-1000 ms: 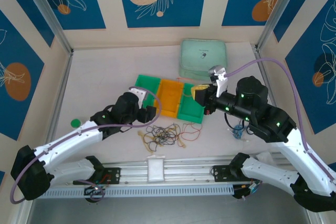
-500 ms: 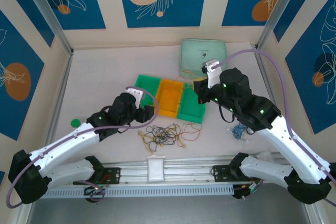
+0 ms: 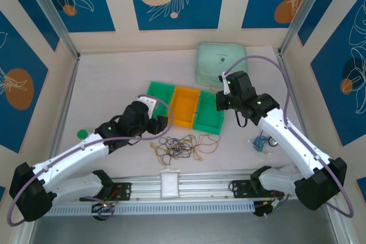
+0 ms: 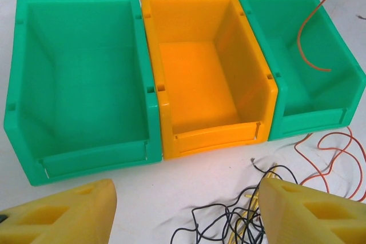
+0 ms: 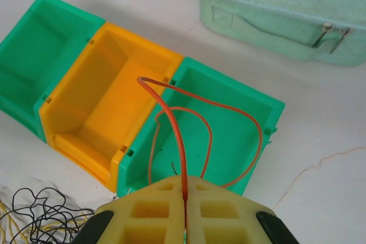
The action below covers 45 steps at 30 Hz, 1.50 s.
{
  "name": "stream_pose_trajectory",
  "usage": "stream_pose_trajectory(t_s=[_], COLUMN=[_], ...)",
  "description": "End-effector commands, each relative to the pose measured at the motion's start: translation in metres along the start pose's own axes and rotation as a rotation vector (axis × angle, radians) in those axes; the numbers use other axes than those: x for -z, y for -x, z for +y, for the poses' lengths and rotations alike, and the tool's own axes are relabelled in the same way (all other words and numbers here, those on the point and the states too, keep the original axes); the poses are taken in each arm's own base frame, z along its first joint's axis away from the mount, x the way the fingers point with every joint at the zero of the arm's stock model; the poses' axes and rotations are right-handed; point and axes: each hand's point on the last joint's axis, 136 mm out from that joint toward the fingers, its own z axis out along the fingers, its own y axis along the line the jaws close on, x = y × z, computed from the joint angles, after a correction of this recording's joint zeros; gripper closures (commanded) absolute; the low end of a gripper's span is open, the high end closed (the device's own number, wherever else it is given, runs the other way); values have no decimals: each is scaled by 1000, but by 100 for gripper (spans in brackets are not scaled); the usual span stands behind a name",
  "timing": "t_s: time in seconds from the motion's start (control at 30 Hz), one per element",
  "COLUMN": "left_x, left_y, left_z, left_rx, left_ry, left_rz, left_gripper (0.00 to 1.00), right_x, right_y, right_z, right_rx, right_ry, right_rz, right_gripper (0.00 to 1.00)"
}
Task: Untangle the cables
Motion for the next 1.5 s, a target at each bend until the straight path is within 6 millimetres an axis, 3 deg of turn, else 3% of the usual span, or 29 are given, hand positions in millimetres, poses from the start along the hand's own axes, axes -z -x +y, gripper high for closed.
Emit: stream_pose_trajectory(t_s=[0.0,0.3,0.5,0.6,0.7,0.87,0.93,1.23,1.47], left_x=[-3,-10,-16,-20,-26,-39,-45,-67,-82], left_y=[-1,-2,-5,-9,-14,-25,-31,-61,-79], left_z=[1,-3,-7,-11,-31,-79,-94,-160,-168], left_rx=[-24,-43,-54,-62,-88,-162,-214,-315,-332], left_ry=[14,5,-12,-35,-139,-316,-321,-394,-358], left_rz=[14,38,64,80,112,220,265,436,518], left_gripper=[33,35,35,35,41,69,73,63,60], right_x=[-17,-48,-43,-34,-23,-10,-6,5,8], right_y=[-8,-35,-47,-60,-74,-86,-87,-77,-75], right_z=[5,1,1,11,16,1,-4,-10,-8], right_rx=[-48,-94,-124,-146,-173,-232,-267,-298,-293], right_ry=[56,56,66,127,168,141,151,186,204], right_rz=[45,180,226,263,292,272,259,207,188], right_gripper=[92,85,78,77,76,75,75,75,75])
